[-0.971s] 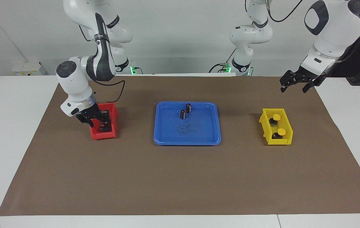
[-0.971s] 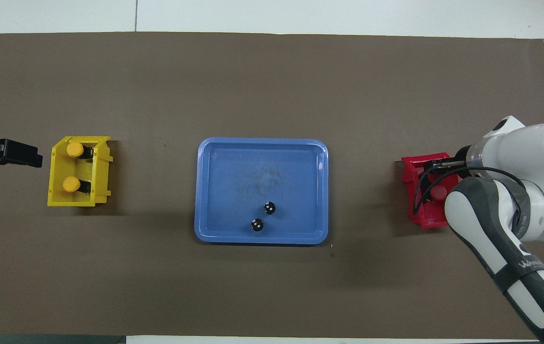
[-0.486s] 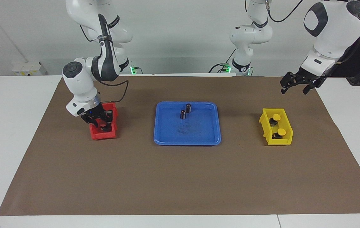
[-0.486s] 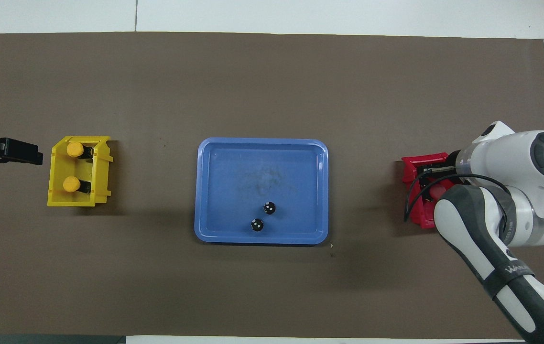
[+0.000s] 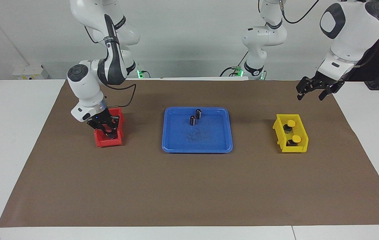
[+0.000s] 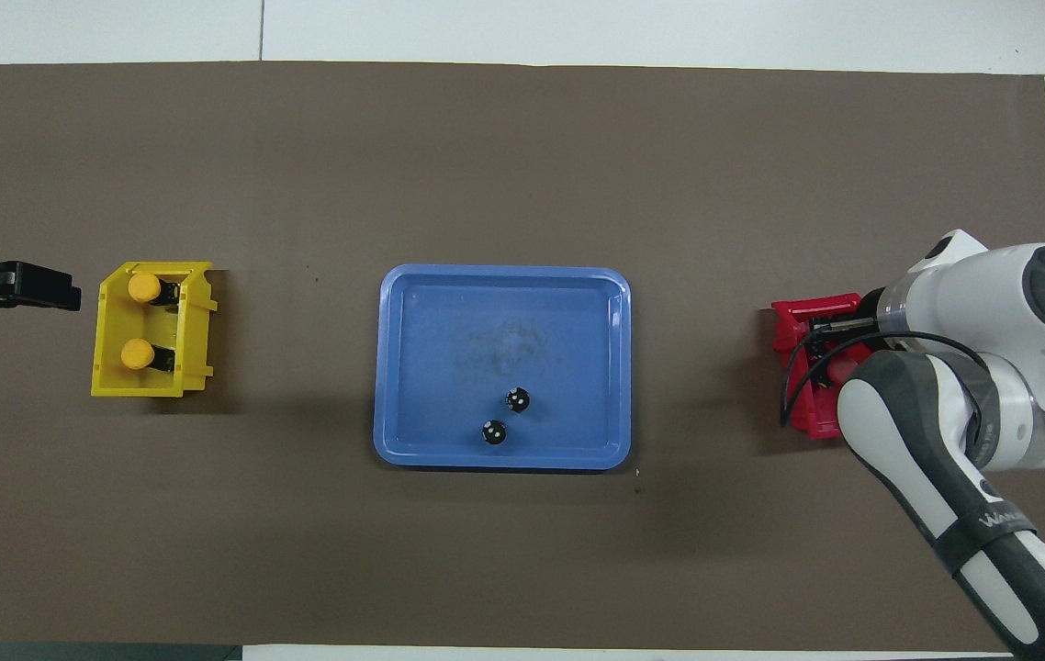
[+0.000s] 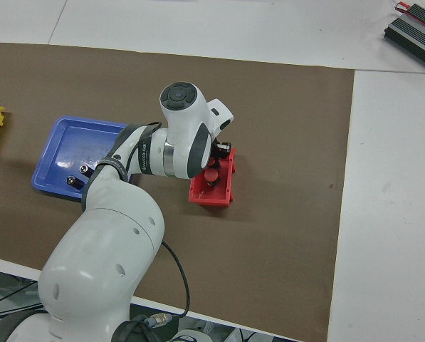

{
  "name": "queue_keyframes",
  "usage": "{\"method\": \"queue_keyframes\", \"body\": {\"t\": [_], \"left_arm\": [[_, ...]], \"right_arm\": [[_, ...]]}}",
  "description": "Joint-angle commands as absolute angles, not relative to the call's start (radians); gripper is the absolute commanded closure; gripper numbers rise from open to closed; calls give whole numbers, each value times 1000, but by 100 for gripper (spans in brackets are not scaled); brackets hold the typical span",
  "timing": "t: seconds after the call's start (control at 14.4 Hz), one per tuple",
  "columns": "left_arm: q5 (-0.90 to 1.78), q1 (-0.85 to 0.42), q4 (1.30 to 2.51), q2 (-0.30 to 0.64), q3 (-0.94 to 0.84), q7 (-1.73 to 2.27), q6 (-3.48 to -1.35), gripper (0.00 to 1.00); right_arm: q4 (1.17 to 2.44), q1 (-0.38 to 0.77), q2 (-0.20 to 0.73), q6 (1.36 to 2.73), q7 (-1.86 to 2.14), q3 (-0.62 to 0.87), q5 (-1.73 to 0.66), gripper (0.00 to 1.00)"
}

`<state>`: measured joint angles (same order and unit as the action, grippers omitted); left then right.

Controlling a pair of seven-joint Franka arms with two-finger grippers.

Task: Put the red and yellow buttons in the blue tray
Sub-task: 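Grasp a red button in the red holder with the right gripper, then carry the red button to the tray while the left gripper grasps yellow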

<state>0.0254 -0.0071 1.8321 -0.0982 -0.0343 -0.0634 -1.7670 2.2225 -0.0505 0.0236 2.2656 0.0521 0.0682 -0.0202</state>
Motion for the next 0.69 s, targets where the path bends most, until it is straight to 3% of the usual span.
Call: {"method": "queue_keyframes", "body": {"t": [0.0, 0.21, 0.28, 0.42, 0.62], "left_arm": [[44, 5, 1948, -77, -38, -69, -1949, 11], [46, -11, 1959, 49, -38, -61, -2098, 21], [45, -11, 1968, 70, -37, -52, -2132, 28], [44, 0, 2017, 77, -37, -57, -2204, 34], [44, 2, 2057, 104, -37, -61, -2283, 35]], "right_arm": [[1998, -48, 83, 2059, 45, 72, -28, 79], [1814, 78, 149, 1970, -119, 71, -29, 79], [1789, 148, 167, 1982, -252, 71, -31, 81], [1787, 274, 190, 2052, -499, 72, -31, 83], [1776, 426, 265, 2144, -704, 72, -20, 81]]}}
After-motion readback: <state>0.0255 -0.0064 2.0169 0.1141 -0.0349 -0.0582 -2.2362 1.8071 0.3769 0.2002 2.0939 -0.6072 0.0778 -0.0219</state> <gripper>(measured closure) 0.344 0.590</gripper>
